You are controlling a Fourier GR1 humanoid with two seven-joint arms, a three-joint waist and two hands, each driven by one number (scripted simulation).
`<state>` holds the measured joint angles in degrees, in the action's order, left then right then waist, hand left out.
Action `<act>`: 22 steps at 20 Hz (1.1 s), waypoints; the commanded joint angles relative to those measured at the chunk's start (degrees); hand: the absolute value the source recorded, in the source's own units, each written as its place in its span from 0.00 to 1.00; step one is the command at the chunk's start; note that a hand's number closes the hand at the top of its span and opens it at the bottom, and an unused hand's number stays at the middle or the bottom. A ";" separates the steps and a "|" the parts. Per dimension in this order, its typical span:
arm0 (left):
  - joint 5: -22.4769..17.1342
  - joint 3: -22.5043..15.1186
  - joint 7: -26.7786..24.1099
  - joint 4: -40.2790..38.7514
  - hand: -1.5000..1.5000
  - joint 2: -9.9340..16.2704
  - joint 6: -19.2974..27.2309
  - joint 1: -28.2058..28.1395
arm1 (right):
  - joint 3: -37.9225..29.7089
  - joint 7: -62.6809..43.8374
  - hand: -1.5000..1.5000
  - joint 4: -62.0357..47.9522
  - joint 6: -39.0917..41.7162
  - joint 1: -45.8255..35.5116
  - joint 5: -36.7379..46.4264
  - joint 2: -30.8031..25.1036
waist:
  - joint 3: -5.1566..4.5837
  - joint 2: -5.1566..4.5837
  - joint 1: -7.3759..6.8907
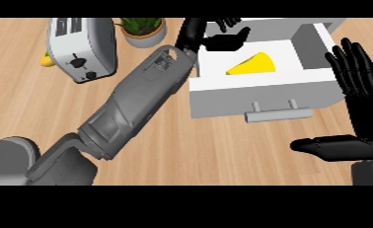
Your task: Pick up the cup, place it into the drawer and close the drawer
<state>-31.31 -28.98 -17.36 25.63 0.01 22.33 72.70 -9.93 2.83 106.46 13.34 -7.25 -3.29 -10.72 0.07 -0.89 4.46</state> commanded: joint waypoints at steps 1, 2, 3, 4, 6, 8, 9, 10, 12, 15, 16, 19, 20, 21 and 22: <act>-1.41 -6.23 0.40 0.11 0.00 -0.01 1.25 -3.05 | 0.38 0.88 0.00 -0.87 -0.21 0.05 0.72 0.42 | 0.01 -0.14 0.44; -0.79 -7.00 3.23 -0.36 0.00 -0.01 3.27 0.12 | 0.53 -1.62 0.00 3.12 0.45 1.69 -0.89 0.30 | 0.00 0.10 0.68; 0.11 -8.03 0.70 -1.68 0.00 -0.01 2.78 -1.28 | 2.03 -3.16 0.00 2.98 -0.67 -1.21 0.40 0.76 | -0.02 -0.13 0.49; -0.41 -8.59 1.06 -2.47 0.00 -0.01 2.63 -1.38 | -0.34 0.12 0.00 -1.34 1.07 -1.59 -1.17 -0.60 | 0.03 -0.47 0.88; -1.67 -10.71 2.69 -0.30 0.00 -0.01 5.59 -2.13 | 0.37 -4.57 0.00 2.24 0.09 -3.90 -1.89 -0.63 | -0.01 -0.36 1.78; -1.71 -9.82 0.83 -1.74 0.00 -0.01 5.69 -0.23 | 0.14 -1.71 0.00 2.25 0.23 -0.43 -1.36 0.18 | -0.02 -0.22 0.64; -2.77 -10.83 1.61 0.91 0.00 -0.01 7.08 -0.51 | -1.32 -2.21 0.00 1.00 0.65 -2.38 -2.50 -1.06 | -0.01 -0.16 0.53; -3.73 -9.89 -2.22 1.42 0.00 -0.01 7.23 -2.21 | -1.52 0.75 0.00 0.17 1.95 -0.40 -3.38 -0.61 | 0.00 -0.30 0.77; -4.39 -9.13 -3.07 1.11 0.00 -0.01 7.39 -0.31 | -0.82 -1.31 0.00 0.81 3.28 -0.74 -7.43 0.58 | -0.01 -0.23 0.47; -6.63 -8.00 -3.16 4.55 0.00 -0.01 7.36 1.13 | 0.06 -2.54 0.00 0.50 6.00 -1.51 -11.21 0.38 | -0.02 0.15 -0.69; -7.48 -8.95 -3.75 7.28 0.00 -0.01 9.59 -0.57 | -1.02 -2.98 1.00 1.01 8.07 -0.69 -13.80 -0.95 | -0.02 0.34 -0.64; -7.89 -6.36 -2.01 7.01 0.00 -0.01 8.99 2.57 | -0.54 -0.57 1.00 3.71 10.78 4.29 -11.04 -2.62 | -0.02 0.71 -2.19; -8.02 -5.96 -6.31 5.75 0.00 -0.01 7.87 -0.95 | -0.74 -6.69 1.00 8.36 9.92 2.74 -12.75 -4.65 | -0.08 0.64 -1.97; -7.94 -4.91 -4.48 5.03 0.00 -0.01 6.94 0.73 | -1.72 -3.50 1.00 6.09 11.28 2.18 -10.97 -5.95 | -0.06 0.63 -2.59; -6.96 -4.55 -5.81 6.70 0.00 -0.01 7.47 -0.81 | -0.33 -1.33 1.00 7.23 12.44 4.75 -6.82 -6.52 | -0.07 0.93 -3.54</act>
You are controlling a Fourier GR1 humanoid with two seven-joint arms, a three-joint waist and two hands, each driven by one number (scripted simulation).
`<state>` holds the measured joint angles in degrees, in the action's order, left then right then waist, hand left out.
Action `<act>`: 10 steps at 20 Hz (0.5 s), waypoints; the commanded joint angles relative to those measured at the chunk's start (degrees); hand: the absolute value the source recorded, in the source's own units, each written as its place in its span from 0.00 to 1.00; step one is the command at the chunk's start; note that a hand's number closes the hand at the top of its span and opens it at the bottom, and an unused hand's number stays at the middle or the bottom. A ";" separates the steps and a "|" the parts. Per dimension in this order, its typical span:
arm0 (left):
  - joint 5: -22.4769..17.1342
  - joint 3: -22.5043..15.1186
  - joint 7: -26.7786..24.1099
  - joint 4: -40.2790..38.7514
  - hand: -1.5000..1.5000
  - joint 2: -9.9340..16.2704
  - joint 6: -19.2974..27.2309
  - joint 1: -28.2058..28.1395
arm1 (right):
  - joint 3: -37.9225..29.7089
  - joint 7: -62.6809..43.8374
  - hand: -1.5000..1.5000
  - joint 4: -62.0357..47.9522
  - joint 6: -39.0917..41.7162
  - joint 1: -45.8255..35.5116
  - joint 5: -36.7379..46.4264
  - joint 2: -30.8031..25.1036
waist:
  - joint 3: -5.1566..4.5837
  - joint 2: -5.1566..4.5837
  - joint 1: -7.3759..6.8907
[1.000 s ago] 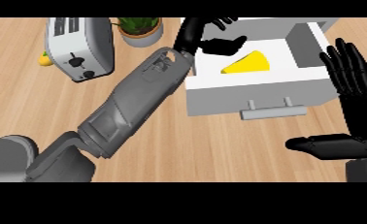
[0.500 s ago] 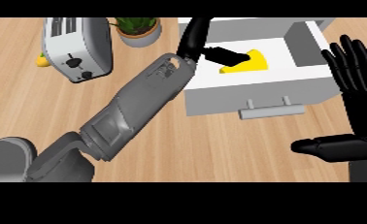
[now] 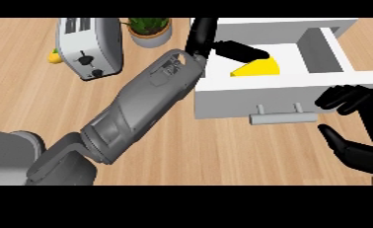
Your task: Pick up the cup, place it into the drawer and close the drawer
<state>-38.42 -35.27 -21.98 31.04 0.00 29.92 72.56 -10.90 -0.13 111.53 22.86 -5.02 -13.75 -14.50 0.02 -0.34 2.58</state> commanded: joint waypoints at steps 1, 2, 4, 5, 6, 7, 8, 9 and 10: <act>-0.27 0.72 0.88 3.61 0.00 0.00 0.86 -0.75 | 1.32 1.02 1.00 2.23 4.23 3.09 4.45 -3.92 | -0.02 0.48 -1.68; -0.13 3.01 1.85 2.06 0.00 2.10 -1.25 0.55 | 2.30 -1.15 1.00 4.37 2.65 2.86 5.08 -3.05 | -0.04 0.44 -1.92; -1.04 4.19 3.22 5.57 0.00 3.18 -0.50 -1.65 | 3.17 -3.17 1.00 8.95 3.75 5.82 5.49 -3.99 | -0.07 0.78 -2.23; -0.06 4.51 1.65 6.48 0.00 3.00 -0.70 -2.60 | 4.56 -1.22 1.00 4.97 3.07 3.90 9.08 -2.95 | -0.04 0.50 -2.62; -0.35 5.02 1.78 7.79 0.00 3.65 -0.67 -4.10 | 3.56 1.36 1.00 5.81 4.48 7.10 10.55 -3.93 | -0.02 0.58 -2.51; -0.45 4.82 4.51 10.58 0.00 6.16 -0.59 -3.87 | 3.52 -2.02 1.00 7.82 2.46 4.64 12.06 -4.68 | -0.06 0.86 -3.25; 0.13 4.94 6.08 11.41 0.00 5.47 1.11 -3.17 | 4.57 -3.67 1.00 9.00 1.92 4.26 13.28 -4.48 | -0.06 0.79 -3.04; -0.12 5.35 8.46 14.19 0.00 8.85 0.20 -3.41 | 2.63 -0.70 1.00 7.36 2.70 5.98 14.14 -5.29 | -0.03 0.91 -3.36; -0.01 5.62 7.14 14.19 0.00 10.30 -1.72 -5.64 | 7.02 -1.54 1.00 6.27 0.23 4.45 19.62 -2.95 | -0.05 0.68 -3.70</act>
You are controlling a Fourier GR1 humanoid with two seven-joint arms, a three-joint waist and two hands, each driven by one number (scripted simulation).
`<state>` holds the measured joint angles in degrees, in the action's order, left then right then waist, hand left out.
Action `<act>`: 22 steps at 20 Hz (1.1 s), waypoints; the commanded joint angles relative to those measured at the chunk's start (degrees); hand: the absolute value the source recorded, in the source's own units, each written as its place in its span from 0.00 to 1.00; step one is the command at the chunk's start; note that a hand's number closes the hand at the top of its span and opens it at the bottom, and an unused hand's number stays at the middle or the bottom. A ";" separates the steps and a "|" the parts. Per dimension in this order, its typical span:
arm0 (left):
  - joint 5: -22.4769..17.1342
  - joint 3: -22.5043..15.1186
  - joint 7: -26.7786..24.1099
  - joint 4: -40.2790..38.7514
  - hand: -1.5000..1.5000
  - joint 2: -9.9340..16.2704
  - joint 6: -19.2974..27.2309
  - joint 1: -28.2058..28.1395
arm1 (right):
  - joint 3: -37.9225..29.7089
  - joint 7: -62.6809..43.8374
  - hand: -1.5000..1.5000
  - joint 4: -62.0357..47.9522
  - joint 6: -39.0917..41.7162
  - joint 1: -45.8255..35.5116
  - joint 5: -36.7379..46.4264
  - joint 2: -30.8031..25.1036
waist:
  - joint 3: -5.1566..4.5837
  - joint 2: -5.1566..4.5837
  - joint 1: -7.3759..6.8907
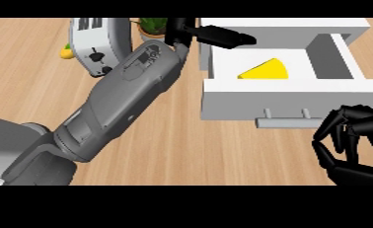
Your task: Pick up the cup, place it into the drawer and close the drawer
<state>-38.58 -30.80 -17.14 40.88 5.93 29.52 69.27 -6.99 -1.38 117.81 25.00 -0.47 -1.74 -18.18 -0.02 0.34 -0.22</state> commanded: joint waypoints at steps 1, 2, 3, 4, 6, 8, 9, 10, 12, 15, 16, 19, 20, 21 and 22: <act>0.40 0.81 3.12 6.74 0.00 4.85 -1.66 -5.14 | 2.23 1.31 1.00 -0.88 -0.69 1.50 7.52 -0.01 | 0.01 0.01 -0.69; -0.20 1.01 4.65 9.50 0.00 6.28 -0.94 -5.89 | 4.95 -2.37 1.00 0.28 -5.04 -0.34 11.70 2.56 | -0.03 0.23 -1.61; 0.25 2.60 3.40 8.66 0.00 6.92 -1.77 -6.07 | 5.67 -0.26 1.00 -0.06 -3.73 0.78 13.11 1.86 | 0.00 -0.08 -0.54; -0.44 2.63 5.98 13.43 0.00 10.38 -2.75 -7.57 | 4.68 0.72 1.00 -4.27 -4.48 -1.00 13.30 2.02 | 0.01 0.09 -1.60; 0.60 2.49 5.91 16.85 0.00 10.94 -1.96 -11.52 | 8.66 -0.32 1.00 -2.25 -7.85 -1.32 18.70 4.74 | -0.01 0.05 -1.19; 0.96 3.59 4.78 20.50 0.00 13.25 -2.33 -15.59 | 7.46 1.43 1.00 -5.74 -6.83 -2.79 20.18 2.45 | 0.01 -0.06 -1.07; -1.03 5.53 5.21 21.21 0.00 15.84 -5.00 -16.84 | 8.71 2.39 1.00 -8.14 -8.01 -3.79 22.83 2.78 | 0.00 -0.12 -1.59; 0.18 4.93 4.35 22.38 0.00 15.54 -4.71 -18.76 | 10.05 5.61 1.00 -11.95 -9.54 -4.53 25.29 3.72 | 0.03 -0.22 -1.39; -0.54 6.47 7.39 23.76 0.00 15.83 -3.96 -17.31 | 13.16 5.60 1.00 -12.81 -9.59 -5.77 30.13 2.41 | 0.03 -0.21 -1.20; -1.08 7.37 4.54 27.69 0.00 19.71 -6.84 -24.63 | 15.90 8.56 1.00 -16.87 -11.97 -4.86 37.50 0.24 | 0.01 -0.18 -1.87; -0.66 6.75 4.88 26.80 0.00 18.48 -6.59 -23.55 | 17.29 7.01 1.00 -22.00 -13.28 -9.98 41.18 0.63 | 0.01 -0.48 -2.49; -1.86 9.33 3.32 28.61 0.00 21.86 -9.83 -28.47 | 19.42 8.98 1.00 -29.40 -16.87 -12.07 46.90 0.86 | 0.02 -0.56 -2.44; -1.56 9.13 2.51 29.03 0.00 22.11 -10.86 -30.26 | 21.52 10.52 1.00 -31.57 -18.92 -11.20 49.43 1.52 | 0.03 -0.56 -2.13; -2.30 8.12 3.88 34.44 0.00 22.08 -10.00 -33.82 | 19.68 10.59 1.00 -35.06 -20.27 -14.30 49.92 1.47 | 0.05 -0.33 -3.24; -2.18 9.75 3.87 31.68 0.00 22.98 -11.45 -31.14 | 20.88 10.81 1.00 -39.15 -21.21 -18.23 52.23 2.32 | 0.05 -0.66 -2.63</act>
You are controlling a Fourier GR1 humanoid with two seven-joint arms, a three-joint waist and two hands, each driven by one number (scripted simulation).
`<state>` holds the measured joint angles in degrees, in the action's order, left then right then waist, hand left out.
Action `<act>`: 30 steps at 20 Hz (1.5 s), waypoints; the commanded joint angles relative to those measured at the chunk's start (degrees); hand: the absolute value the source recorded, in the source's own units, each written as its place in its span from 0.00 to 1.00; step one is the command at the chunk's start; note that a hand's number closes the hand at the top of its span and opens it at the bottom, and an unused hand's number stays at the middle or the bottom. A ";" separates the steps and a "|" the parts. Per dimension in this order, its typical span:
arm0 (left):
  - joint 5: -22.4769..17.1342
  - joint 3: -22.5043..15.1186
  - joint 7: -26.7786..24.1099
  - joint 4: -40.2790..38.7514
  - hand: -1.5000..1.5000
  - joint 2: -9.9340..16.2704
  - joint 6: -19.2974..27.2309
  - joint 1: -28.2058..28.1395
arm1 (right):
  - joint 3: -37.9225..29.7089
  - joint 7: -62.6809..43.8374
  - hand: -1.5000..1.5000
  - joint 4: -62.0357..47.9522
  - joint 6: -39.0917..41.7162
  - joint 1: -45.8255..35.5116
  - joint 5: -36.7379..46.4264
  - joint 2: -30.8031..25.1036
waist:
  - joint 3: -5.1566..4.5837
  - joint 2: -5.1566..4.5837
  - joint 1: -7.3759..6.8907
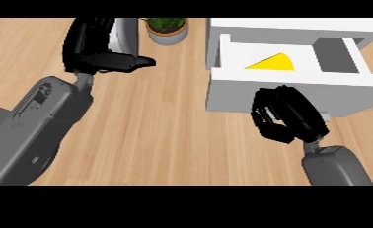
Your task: Pick up the cup, place it into the drawer and close the drawer
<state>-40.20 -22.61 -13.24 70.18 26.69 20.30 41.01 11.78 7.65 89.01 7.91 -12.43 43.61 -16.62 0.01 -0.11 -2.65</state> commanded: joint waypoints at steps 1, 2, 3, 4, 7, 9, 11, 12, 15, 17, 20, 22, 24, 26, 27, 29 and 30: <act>-1.00 2.83 -0.38 2.64 0.00 3.58 -3.81 -4.81 | 2.25 4.16 1.00 -13.11 -6.29 -5.15 7.74 0.84 | 0.03 -0.16 0.45; -1.23 2.78 -0.43 6.74 0.00 4.60 -3.14 -8.01 | 1.98 4.73 1.00 -17.00 -8.11 -5.95 8.61 1.48 | 0.05 -0.06 -0.48; -0.89 3.51 0.20 5.70 0.00 5.51 -2.91 -7.92 | 2.44 4.81 1.00 -20.89 -9.39 -8.58 10.02 2.70 | 0.06 -0.19 -0.39; -0.22 3.62 -1.59 6.33 0.00 4.45 -3.35 -9.17 | 1.75 7.09 1.00 -25.55 -11.46 -9.20 10.08 3.33 | 0.06 -0.22 0.30; -0.72 5.80 -3.12 7.77 0.00 6.08 -7.09 -14.23 | -1.57 7.94 1.00 -35.12 -11.93 -17.79 9.06 5.43 | 0.03 -0.20 0.67; -1.94 7.73 -0.10 8.36 0.00 8.45 -8.47 -12.93 | -3.52 9.28 1.00 -42.36 -13.39 -23.39 9.07 6.15 | 0.06 -0.33 0.14; -0.48 7.32 -1.60 7.54 0.00 7.06 -8.27 -13.45 | -6.31 15.23 1.00 -50.40 -15.91 -25.21 7.72 4.52 | 0.10 -0.66 0.07; -0.17 6.90 -3.19 7.92 0.00 5.18 -7.95 -15.15 | -6.56 14.03 1.00 -53.11 -15.08 -28.28 8.11 5.42 | 0.08 -0.65 0.02; -0.75 8.58 -2.89 8.41 0.00 7.22 -10.53 -16.97 | -8.70 15.11 1.00 -59.73 -12.62 -34.15 7.43 4.04 | 0.07 -0.67 -0.18; -0.95 9.13 -1.61 7.59 0.00 7.20 -11.04 -14.42 | -10.57 17.06 1.00 -64.94 -14.36 -37.15 6.79 4.19 | 0.12 -1.15 -0.75; -0.66 8.57 -2.18 9.44 0.00 7.29 -11.92 -17.20 | -12.84 18.04 1.00 -69.32 -13.38 -40.13 6.19 0.49 | 0.15 -1.44 -1.78; -0.92 8.83 -3.86 9.20 0.00 6.91 -13.61 -18.89 | -13.63 16.20 1.00 -71.06 -12.50 -41.86 5.69 1.23 | 0.12 -1.62 -2.32; -1.46 8.97 -2.38 9.34 0.00 6.69 -13.50 -17.53 | -14.59 16.68 1.00 -72.05 -13.33 -42.14 5.08 0.83 | 0.17 -1.90 -2.54; -1.41 8.56 -2.82 9.53 0.00 6.21 -14.34 -17.42 | -14.79 18.01 1.00 -72.74 -11.84 -42.78 4.91 -0.82 | 0.20 -2.35 -3.36; -1.31 8.10 -2.74 9.14 0.00 5.49 -13.95 -18.24 | -15.96 18.28 1.00 -72.65 -10.48 -43.63 3.72 -1.85 | 0.18 -2.20 -3.01; -1.30 8.53 -1.77 9.64 0.00 5.88 -13.54 -16.56 | -15.82 19.81 1.00 -73.22 -11.77 -42.19 4.00 -2.04 | 0.27 -2.51 -3.30; -1.12 8.05 -2.20 9.50 0.00 6.12 -14.97 -16.95 | -16.57 20.34 1.00 -72.83 -10.45 -43.42 3.15 -2.82 | 0.25 -2.66 -3.58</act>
<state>-41.36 -14.28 -15.65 79.58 32.87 6.44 23.72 -0.50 32.93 20.75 -2.45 -49.95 48.51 -14.63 -0.47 -0.17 -4.67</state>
